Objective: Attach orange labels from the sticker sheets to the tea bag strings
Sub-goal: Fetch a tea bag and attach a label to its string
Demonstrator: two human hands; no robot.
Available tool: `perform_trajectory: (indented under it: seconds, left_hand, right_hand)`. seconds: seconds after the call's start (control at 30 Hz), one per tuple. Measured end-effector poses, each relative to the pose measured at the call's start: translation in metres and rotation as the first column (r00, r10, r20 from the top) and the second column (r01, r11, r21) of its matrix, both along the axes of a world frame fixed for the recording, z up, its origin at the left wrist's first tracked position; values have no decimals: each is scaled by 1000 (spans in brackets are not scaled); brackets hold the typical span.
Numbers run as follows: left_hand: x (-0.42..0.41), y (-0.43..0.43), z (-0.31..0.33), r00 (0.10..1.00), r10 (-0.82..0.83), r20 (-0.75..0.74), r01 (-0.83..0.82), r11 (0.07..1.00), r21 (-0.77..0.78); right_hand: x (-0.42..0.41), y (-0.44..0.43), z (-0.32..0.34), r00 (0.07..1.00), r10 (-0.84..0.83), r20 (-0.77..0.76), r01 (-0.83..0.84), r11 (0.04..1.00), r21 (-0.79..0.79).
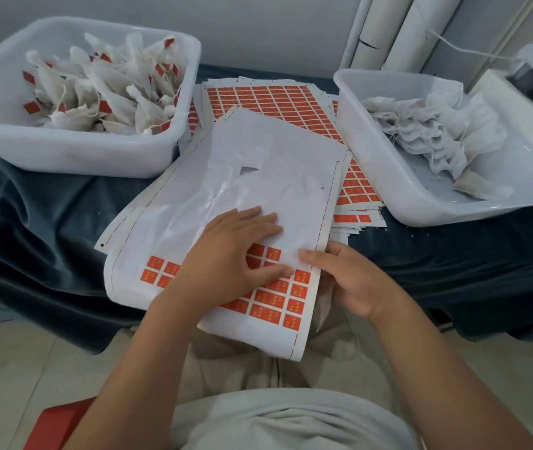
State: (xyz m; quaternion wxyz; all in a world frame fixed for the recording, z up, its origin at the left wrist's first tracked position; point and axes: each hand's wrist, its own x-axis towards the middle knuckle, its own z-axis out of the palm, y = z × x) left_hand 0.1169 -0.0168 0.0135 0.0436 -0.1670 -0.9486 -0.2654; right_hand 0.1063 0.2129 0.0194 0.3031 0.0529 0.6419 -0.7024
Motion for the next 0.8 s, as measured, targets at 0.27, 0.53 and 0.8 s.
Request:
perform_trajectory:
  seconds: [0.27, 0.53, 0.8]
  left_hand:
    - [14, 12, 32, 916, 295, -271, -259, 952, 160]
    - [27, 26, 50, 957, 287, -50, -282, 955, 97]
    - [26, 26, 57, 966, 255, 40, -254, 967, -32]
  right_hand:
    - [7, -19, 9, 967, -254, -24, 238, 931, -278]
    - [11, -18, 15, 968, -142, -207, 138, 990, -35]
    - [12, -19, 10, 962, -67, -263, 75, 997, 22]
